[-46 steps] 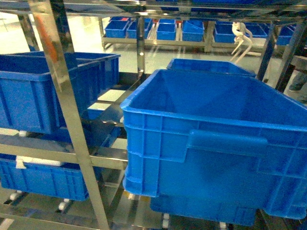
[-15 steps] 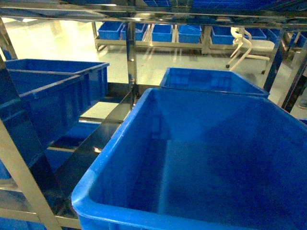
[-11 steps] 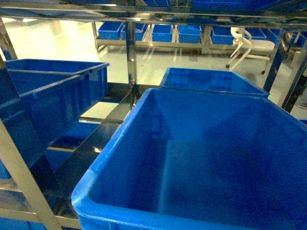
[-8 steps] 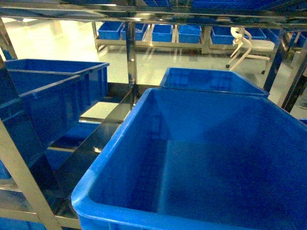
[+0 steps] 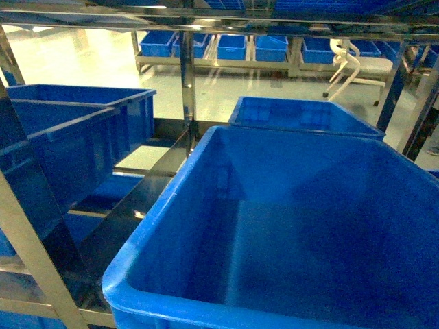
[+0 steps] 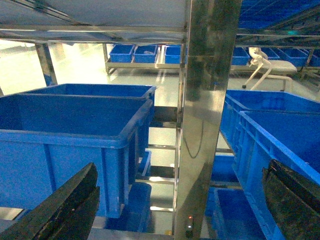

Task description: Pick red block from blue box to shelf

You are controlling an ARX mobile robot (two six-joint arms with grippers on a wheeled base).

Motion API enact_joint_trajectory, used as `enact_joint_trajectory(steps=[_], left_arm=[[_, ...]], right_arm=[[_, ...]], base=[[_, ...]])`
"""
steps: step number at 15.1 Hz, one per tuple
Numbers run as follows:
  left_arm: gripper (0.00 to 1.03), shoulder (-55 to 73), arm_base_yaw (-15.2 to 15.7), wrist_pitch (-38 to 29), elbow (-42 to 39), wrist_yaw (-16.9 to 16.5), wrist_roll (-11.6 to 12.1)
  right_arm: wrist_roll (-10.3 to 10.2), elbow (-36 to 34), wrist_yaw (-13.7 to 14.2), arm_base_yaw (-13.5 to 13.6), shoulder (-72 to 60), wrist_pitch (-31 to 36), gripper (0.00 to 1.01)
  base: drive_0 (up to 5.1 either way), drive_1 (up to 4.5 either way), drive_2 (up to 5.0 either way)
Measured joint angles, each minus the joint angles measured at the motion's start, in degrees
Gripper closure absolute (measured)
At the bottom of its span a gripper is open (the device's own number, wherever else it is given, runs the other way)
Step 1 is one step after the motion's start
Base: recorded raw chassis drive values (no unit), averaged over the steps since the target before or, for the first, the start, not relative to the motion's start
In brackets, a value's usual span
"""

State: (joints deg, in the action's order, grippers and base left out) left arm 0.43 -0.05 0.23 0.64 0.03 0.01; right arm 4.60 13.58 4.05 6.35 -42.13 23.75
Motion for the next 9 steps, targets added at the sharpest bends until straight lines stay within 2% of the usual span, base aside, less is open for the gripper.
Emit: enact_joint_trajectory(steps=[3,7,8,9], left_arm=[[0.05,0.0,0.0,0.0,0.0,0.0,0.0],[0.05,0.0,0.0,0.0,0.0,0.0,0.0],[0.05,0.0,0.0,0.0,0.0,0.0,0.0],[0.05,0.0,0.0,0.0,0.0,0.0,0.0]], right_arm=[[-0.1,0.0,-0.1,0.0,0.0,-0.4,0.74],[-2.5,0.8,-2.6,1.0,-0.8,-2.3,0.74],[-6.3,3.0,-4.8,3.5,-2.9,-5.7,0.74],[-10.9,3.6,-6.0,6.5,-3.6,-9.2,0.74]], base=[[0.0,0.0,0.0],[0.0,0.0,0.0],[0.0,0.0,0.0],[0.0,0.0,0.0]])
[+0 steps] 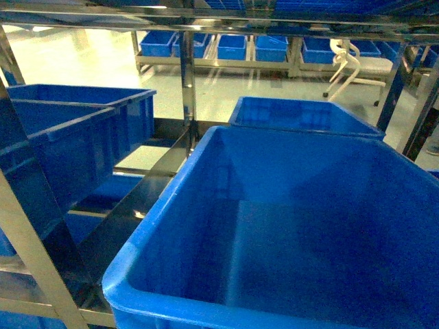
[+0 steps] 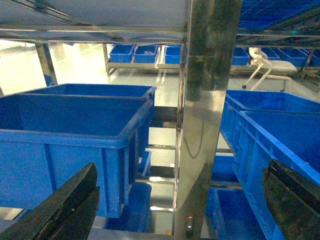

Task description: Pick red block from blue box to shelf

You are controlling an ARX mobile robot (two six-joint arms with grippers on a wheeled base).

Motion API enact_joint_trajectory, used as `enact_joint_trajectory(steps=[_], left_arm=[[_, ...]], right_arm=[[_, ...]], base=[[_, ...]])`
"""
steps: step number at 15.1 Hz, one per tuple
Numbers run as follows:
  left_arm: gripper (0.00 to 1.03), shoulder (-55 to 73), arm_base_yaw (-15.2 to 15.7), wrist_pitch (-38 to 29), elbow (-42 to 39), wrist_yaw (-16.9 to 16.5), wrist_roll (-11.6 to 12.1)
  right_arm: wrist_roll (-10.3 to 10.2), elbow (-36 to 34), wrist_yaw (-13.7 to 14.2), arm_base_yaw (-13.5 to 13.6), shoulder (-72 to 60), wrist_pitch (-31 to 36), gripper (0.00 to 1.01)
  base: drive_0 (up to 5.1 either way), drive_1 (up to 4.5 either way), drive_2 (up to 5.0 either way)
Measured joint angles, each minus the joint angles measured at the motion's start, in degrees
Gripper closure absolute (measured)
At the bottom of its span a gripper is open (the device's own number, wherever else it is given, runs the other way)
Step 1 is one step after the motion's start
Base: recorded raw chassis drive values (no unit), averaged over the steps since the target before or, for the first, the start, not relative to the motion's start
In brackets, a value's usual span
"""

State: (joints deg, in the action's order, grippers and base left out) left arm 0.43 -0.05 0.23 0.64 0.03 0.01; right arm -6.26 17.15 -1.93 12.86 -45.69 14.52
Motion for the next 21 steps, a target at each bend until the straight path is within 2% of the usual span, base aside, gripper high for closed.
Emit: enact_joint_trajectory(steps=[1,2,4,16,17,21], left_arm=[[0.05,0.0,0.0,0.0,0.0,0.0,0.0],[0.05,0.0,0.0,0.0,0.0,0.0,0.0],[0.05,0.0,0.0,0.0,0.0,0.0,0.0],[0.05,0.0,0.0,0.0,0.0,0.0,0.0],[0.05,0.0,0.0,0.0,0.0,0.0,0.0],[0.05,0.0,0.0,0.0,0.0,0.0,0.0]], right_arm=[[-1.4,-0.3,0.9,4.1,-4.7,5.0,0.74],[-1.6,-0.5,2.9,5.5,-15.7,14.5,0.74],[-1.6,2.3,3.0,5.5,-24.9,20.9,0.74],[-0.7,6.4,4.1,5.0,-33.3,22.0,0.74],[-0.7,7.0,4.9,4.8,-33.9,22.8,0.69],[-0.6,6.9,5.0,5.9,-31.0,21.5,0.21]], base=[[0.0,0.0,0.0],[0.0,0.0,0.0],[0.0,0.0,0.0],[0.0,0.0,0.0],[0.0,0.0,0.0],[0.0,0.0,0.0]])
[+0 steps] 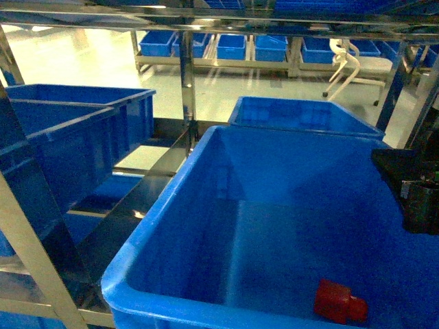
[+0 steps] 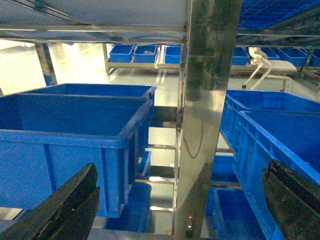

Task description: Pick red block from blue box to shelf

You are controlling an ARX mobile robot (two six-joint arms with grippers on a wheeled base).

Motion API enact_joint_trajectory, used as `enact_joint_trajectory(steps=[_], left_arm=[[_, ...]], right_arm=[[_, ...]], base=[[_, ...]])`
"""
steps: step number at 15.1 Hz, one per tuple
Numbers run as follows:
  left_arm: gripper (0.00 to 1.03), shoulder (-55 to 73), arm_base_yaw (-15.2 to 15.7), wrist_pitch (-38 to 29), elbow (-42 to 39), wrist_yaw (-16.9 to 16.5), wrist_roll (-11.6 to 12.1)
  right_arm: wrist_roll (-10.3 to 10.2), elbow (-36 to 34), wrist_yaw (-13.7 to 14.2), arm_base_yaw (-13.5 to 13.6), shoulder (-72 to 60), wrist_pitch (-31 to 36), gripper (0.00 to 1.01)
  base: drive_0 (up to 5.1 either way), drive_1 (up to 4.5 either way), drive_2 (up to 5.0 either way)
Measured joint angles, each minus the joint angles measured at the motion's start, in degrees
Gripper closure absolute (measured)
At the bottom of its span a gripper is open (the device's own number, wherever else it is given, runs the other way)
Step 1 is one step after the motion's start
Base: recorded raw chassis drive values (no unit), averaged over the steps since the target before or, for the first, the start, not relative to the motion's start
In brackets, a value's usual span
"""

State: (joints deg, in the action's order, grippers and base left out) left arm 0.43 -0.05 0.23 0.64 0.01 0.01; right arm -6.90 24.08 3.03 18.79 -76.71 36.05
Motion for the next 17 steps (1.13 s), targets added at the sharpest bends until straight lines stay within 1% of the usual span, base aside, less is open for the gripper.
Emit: enact_joint_trajectory(steps=[2,3,5,6,7,8,9,10,11,12,13,14,15,16,17], left_arm=[[0.05,0.0,0.0,0.0,0.0,0.0,0.0],[0.05,0.0,0.0,0.0,0.0,0.0,0.0],[0.05,0.0,0.0,0.0,0.0,0.0,0.0],[0.05,0.0,0.0,0.0,0.0,0.0,0.0],[0.05,0.0,0.0,0.0,0.0,0.0,0.0],[0.05,0.0,0.0,0.0,0.0,0.0,0.0],[0.05,0.0,0.0,0.0,0.0,0.0,0.0],[0.05,0.0,0.0,0.0,0.0,0.0,0.0],[0.05,0.0,0.0,0.0,0.0,0.0,0.0],[0.05,0.0,0.0,0.0,0.0,0.0,0.0],[0.05,0.0,0.0,0.0,0.0,0.0,0.0],[0.05,0.0,0.0,0.0,0.0,0.0,0.0],[0.05,0.0,0.0,0.0,0.0,0.0,0.0],[0.05,0.0,0.0,0.0,0.0,0.0,0.0],[0.05,0.0,0.0,0.0,0.0,0.0,0.0]], right_arm=[[0.0,-0.6,0.8,0.8,1.5,-1.0,0.01],[0.0,-1.1,1.3,1.2,3.5,-2.8,0.04],[-0.1,-2.5,2.7,3.0,10.2,-7.0,0.03],[0.4,-3.5,3.1,3.7,14.9,-9.7,0.03],[1.0,-3.7,2.8,3.0,17.8,-12.2,0.03],[2.0,-4.2,2.6,0.7,22.0,-15.0,0.03],[2.7,-4.4,1.7,-1.7,25.5,-16.7,0.03],[2.9,-4.7,0.9,-3.6,28.1,-18.7,0.03],[3.3,-5.6,0.1,-6.1,30.9,-20.4,0.03],[3.6,-6.1,0.2,-7.9,32.7,-20.9,0.03],[4.7,-7.3,0.5,-10.4,36.3,-21.0,0.03],[6.8,-8.6,0.7,-13.2,39.5,-20.2,0.03],[7.5,-9.2,0.4,-14.3,40.9,-19.5,0.03],[9.8,-10.0,1.4,-13.4,41.6,-17.5,0.03],[10.3,-11.0,1.8,-12.7,41.6,-14.2,0.08]], base=[[0.0,0.0,0.0],[0.0,0.0,0.0],[0.0,0.0,0.0],[0.0,0.0,0.0],[0.0,0.0,0.0],[0.0,0.0,0.0],[0.0,0.0,0.0],[0.0,0.0,0.0],[0.0,0.0,0.0],[0.0,0.0,0.0],[0.0,0.0,0.0],[0.0,0.0,0.0],[0.0,0.0,0.0],[0.0,0.0,0.0],[0.0,0.0,0.0]])
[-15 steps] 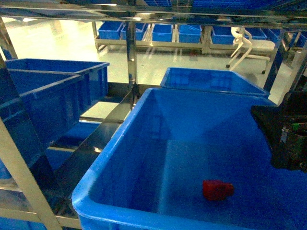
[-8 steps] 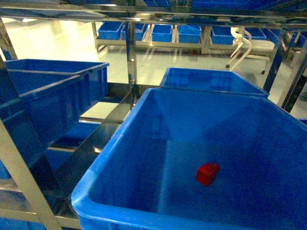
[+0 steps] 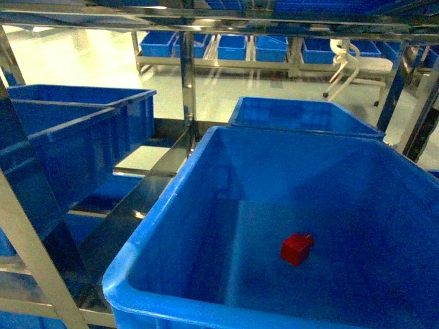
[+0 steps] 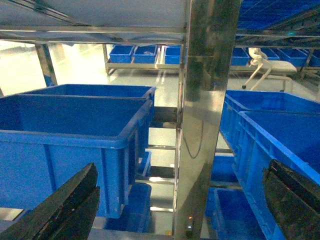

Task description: Pick red block from blue box to shelf

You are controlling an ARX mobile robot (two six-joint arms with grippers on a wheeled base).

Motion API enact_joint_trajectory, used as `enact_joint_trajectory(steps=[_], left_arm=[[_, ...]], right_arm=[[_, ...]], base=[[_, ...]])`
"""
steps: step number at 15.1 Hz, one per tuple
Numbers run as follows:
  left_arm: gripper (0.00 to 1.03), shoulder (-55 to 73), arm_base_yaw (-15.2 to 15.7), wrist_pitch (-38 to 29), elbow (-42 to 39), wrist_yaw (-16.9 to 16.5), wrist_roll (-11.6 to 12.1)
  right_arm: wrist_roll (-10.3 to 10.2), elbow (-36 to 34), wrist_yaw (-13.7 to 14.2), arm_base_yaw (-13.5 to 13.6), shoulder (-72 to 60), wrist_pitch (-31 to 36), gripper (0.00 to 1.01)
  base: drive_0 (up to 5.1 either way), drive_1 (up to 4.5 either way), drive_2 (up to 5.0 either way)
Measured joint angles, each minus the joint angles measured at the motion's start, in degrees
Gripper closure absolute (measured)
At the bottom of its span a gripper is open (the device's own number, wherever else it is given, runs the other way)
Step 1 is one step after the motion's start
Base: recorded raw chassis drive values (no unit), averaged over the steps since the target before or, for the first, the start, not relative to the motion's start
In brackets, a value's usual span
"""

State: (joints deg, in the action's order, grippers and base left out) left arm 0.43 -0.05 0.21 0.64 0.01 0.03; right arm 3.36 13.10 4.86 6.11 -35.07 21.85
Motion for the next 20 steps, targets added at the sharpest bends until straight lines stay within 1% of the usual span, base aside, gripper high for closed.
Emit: enact_joint_trajectory(steps=[1,2,3,4,5,7,8,12,13,19,20], left_arm=[[0.05,0.0,0.0,0.0,0.0,0.0,0.0],[0.05,0.0,0.0,0.1,0.0,0.0,0.0],[0.05,0.0,0.0,0.0,0.0,0.0,0.0],[0.05,0.0,0.0,0.0,0.0,0.0,0.0],[0.05,0.0,0.0,0.0,0.0,0.0,0.0],[0.05,0.0,0.0,0.0,0.0,0.0,0.0],[0.05,0.0,0.0,0.0,0.0,0.0,0.0],[0.05,0.0,0.0,0.0,0.0,0.0,0.0],[0.05,0.0,0.0,0.0,0.0,0.0,0.0],[0.05,0.0,0.0,0.0,0.0,0.0,0.0],[0.05,0.0,0.0,0.0,0.0,0.0,0.0]], right_arm=[[-1.2,-1.6,0.2,-0.4,1.2,0.8,0.19],[-1.9,-3.3,-2.3,-2.5,2.9,0.2,0.3],[-2.3,-5.0,-4.1,-6.3,4.8,-0.1,0.45],[-2.5,-6.0,-4.4,-6.4,6.4,-0.5,0.57],[-2.5,-6.9,-4.8,-6.1,8.2,-1.1,0.72],[-2.5,-8.2,-4.9,-6.1,10.8,-2.5,0.93],[-2.7,-9.0,-4.8,-6.1,12.1,-3.3,1.0],[-2.9,-10.9,-4.8,-6.1,18.2,-7.3,1.0],[-2.9,-12.1,-4.8,-6.1,19.1,-5.7,1.0],[-2.9,-12.2,-4.8,-6.1,25.3,-12.0,1.0],[-2.9,-12.2,-4.8,-6.1,29.8,-19.3,1.0]], base=[[0.0,0.0,0.0],[0.0,0.0,0.0],[0.0,0.0,0.0],[0.0,0.0,0.0],[0.0,0.0,0.0],[0.0,0.0,0.0],[0.0,0.0,0.0],[0.0,0.0,0.0],[0.0,0.0,0.0],[0.0,0.0,0.0],[0.0,0.0,0.0]])
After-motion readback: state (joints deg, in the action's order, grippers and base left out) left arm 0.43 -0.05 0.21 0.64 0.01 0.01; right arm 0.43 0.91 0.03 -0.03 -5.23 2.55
